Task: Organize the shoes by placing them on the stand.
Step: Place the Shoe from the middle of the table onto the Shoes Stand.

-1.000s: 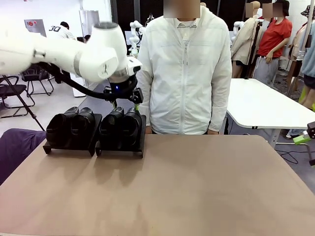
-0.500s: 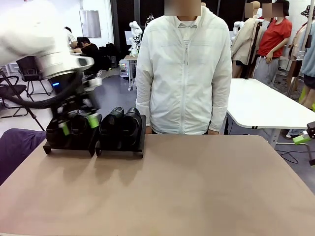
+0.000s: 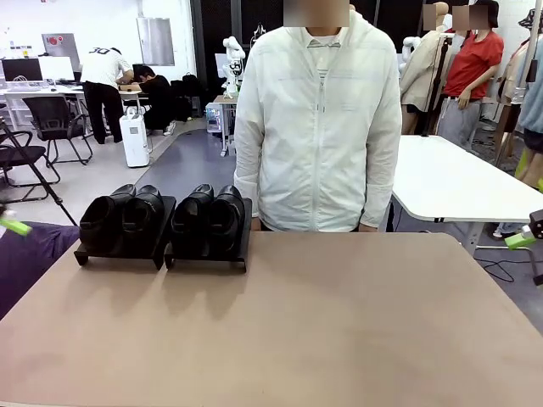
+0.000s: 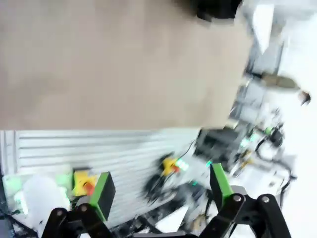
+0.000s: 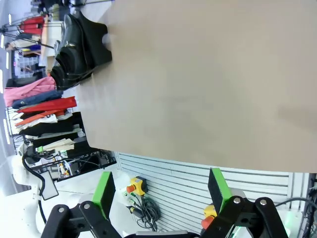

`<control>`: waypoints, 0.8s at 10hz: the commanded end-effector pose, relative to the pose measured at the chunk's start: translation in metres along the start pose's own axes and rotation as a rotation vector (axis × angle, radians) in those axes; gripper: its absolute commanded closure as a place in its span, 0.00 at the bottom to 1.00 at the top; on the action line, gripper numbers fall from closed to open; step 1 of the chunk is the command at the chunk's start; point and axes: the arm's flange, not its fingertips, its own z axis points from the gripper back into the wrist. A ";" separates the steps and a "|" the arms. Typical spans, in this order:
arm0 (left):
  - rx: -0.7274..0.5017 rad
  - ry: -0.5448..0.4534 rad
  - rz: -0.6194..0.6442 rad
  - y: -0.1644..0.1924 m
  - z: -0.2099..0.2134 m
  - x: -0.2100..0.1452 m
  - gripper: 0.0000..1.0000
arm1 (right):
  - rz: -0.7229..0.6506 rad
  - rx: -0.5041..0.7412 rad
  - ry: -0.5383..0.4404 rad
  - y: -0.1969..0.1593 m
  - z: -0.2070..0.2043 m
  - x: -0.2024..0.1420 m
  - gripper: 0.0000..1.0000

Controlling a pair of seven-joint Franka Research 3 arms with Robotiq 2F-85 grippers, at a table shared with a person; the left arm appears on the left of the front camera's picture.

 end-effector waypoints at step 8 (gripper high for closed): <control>0.000 0.000 0.000 0.000 0.000 0.000 0.00 | 0.022 0.001 0.005 -0.002 0.002 0.000 0.00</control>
